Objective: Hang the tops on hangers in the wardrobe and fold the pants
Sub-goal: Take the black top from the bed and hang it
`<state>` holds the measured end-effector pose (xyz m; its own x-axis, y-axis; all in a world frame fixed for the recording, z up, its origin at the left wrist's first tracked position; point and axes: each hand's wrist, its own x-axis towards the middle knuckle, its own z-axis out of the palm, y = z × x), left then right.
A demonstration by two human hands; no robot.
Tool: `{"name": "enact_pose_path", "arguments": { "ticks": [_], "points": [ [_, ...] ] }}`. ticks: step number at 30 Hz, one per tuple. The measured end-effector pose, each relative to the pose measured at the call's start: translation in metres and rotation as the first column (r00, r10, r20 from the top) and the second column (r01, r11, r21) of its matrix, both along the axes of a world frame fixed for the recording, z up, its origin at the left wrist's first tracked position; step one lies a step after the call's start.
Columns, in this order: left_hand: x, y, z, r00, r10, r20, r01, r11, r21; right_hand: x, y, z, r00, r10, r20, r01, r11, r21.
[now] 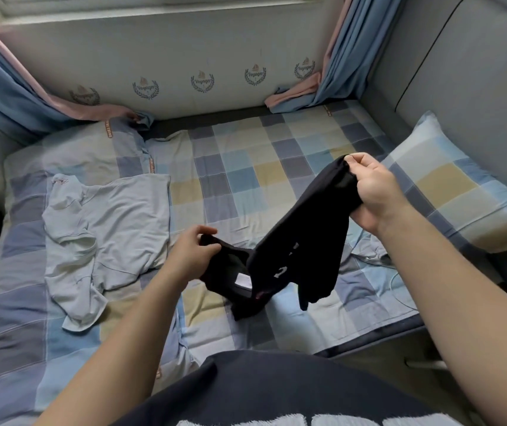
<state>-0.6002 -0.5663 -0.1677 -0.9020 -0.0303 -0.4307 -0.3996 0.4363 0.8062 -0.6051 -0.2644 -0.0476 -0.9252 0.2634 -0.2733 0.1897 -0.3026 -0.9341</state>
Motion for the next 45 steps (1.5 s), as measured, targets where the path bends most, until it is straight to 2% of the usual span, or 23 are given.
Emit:
{"name": "enact_pose_path", "arguments": {
  "ticks": [2,4,6,8,10,13,15,17,20,23,26,29,32,34,37,39,41,43,45],
  "points": [
    [0.002,0.013,-0.005,0.991,-0.131,0.019,0.131,0.991,-0.035,0.0,-0.002,0.002,1.0,0.009,-0.011,-0.01,0.999,-0.037],
    [0.005,0.021,-0.012,0.988,-0.154,0.024,0.156,0.985,-0.072,-0.001,0.0,0.005,0.999,-0.036,-0.032,0.034,0.997,-0.071],
    [0.009,0.024,-0.015,0.999,-0.013,0.034,0.013,1.0,0.001,0.0,0.007,0.005,0.993,-0.108,-0.039,0.106,0.992,-0.065],
    [0.011,0.024,-0.011,0.987,0.162,0.022,-0.163,0.974,0.157,0.006,0.017,-0.006,0.987,-0.162,-0.007,0.162,0.986,0.033],
    [0.008,0.025,-0.003,0.973,0.223,-0.066,-0.201,0.948,0.248,0.019,0.024,-0.027,0.982,-0.178,0.062,0.166,0.972,0.168],
    [0.002,0.035,0.018,0.97,0.168,-0.175,-0.103,0.938,0.33,0.046,0.018,-0.065,0.966,-0.088,0.242,0.011,0.952,0.305],
    [-0.001,0.043,0.031,0.968,0.1,-0.231,-0.014,0.937,0.348,0.061,0.006,-0.081,0.91,0.059,0.41,-0.19,0.939,0.287],
    [-0.004,0.051,0.044,0.958,0.029,-0.285,0.071,0.94,0.333,0.069,-0.011,-0.087,0.849,0.208,0.486,-0.369,0.892,0.262],
    [-0.005,0.056,0.059,0.938,-0.073,-0.339,0.183,0.935,0.304,0.064,-0.033,-0.083,0.88,0.326,0.347,-0.452,0.798,0.398],
    [-0.003,0.059,0.07,0.902,-0.171,-0.396,0.289,0.922,0.26,0.052,-0.054,-0.076,0.843,0.486,0.229,-0.523,0.646,0.556],
    [-0.001,0.059,0.073,0.895,-0.194,-0.402,0.305,0.923,0.233,0.039,-0.068,-0.073,0.821,0.545,0.171,-0.525,0.601,0.602],
    [-0.004,0.049,0.065,0.888,-0.178,-0.424,0.269,0.949,0.166,0.032,-0.066,-0.064,0.857,0.5,0.122,-0.446,0.603,0.662],
    [-0.004,0.04,0.049,0.827,-0.319,-0.463,0.34,0.94,-0.041,0.036,-0.055,-0.046,0.919,0.393,-0.025,-0.297,0.733,0.612],
    [0.002,0.039,0.029,0.826,-0.359,-0.434,0.325,0.933,-0.152,0.043,-0.044,-0.034,0.946,0.312,-0.085,-0.216,0.804,0.554],
    [0.009,0.039,0.001,0.915,-0.203,-0.347,0.135,0.968,-0.211,0.059,-0.016,-0.02,0.986,0.132,-0.104,-0.072,0.891,0.449],
    [0.008,0.042,-0.005,0.944,-0.094,-0.317,0.036,0.982,-0.183,0.074,0.007,-0.017,0.997,0.009,-0.074,0.021,0.914,0.405],
    [0.002,0.052,0.0,0.949,-0.125,-0.29,0.094,0.989,-0.118,0.095,0.024,-0.019,0.998,-0.058,-0.027,0.064,0.914,0.401],
    [-0.006,0.068,0.011,0.922,-0.268,-0.278,0.264,0.963,-0.053,0.119,0.031,-0.023,0.992,-0.12,0.032,0.093,0.892,0.442],
    [-0.015,0.089,0.025,0.865,-0.414,-0.282,0.428,0.904,-0.014,0.145,0.034,-0.024,0.976,-0.206,0.073,0.127,0.809,0.575]
  ]
}}
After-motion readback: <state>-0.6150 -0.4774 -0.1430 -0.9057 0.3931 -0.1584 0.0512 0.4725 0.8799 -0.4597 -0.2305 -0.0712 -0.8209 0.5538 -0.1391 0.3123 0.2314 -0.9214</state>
